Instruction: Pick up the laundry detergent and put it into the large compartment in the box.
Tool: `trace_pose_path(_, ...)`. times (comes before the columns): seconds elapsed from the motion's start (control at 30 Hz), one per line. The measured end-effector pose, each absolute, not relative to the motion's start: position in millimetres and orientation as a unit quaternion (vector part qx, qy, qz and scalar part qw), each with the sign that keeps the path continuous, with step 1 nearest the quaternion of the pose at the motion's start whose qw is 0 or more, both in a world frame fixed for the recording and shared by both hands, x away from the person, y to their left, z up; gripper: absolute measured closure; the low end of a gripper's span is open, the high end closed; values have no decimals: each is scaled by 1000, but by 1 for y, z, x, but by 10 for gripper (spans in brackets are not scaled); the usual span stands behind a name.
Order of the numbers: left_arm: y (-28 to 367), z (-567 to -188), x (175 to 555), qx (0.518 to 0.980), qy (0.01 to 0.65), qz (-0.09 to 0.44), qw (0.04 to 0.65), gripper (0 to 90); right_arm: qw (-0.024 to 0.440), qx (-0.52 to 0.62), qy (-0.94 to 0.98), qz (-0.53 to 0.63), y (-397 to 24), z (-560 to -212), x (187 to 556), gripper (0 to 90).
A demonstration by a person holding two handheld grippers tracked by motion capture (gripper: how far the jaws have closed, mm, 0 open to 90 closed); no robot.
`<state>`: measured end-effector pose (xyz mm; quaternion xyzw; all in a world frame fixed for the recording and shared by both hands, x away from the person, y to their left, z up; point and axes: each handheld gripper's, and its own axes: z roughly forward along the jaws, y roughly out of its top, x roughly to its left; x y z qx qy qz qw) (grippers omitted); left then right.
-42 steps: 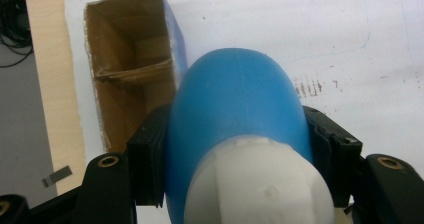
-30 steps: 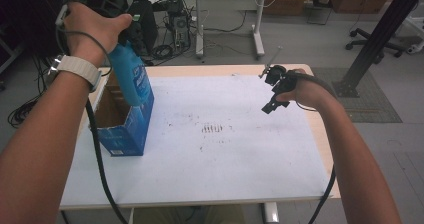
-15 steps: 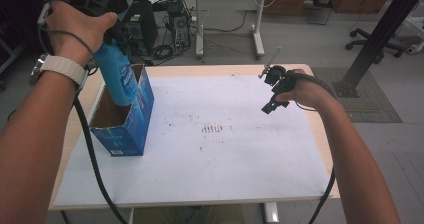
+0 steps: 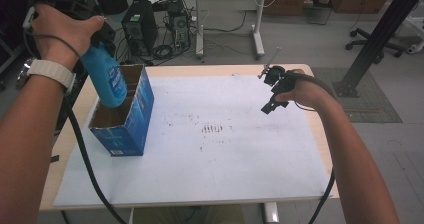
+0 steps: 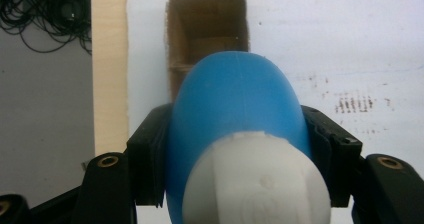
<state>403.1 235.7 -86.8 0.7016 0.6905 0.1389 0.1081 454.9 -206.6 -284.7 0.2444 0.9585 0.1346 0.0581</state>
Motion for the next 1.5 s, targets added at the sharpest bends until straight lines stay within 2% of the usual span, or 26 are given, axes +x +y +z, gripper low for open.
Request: trace_pose_path(1.5,255,-187,414,715,683,124,79,374,55,247,960,124,-203,-290,457,100)
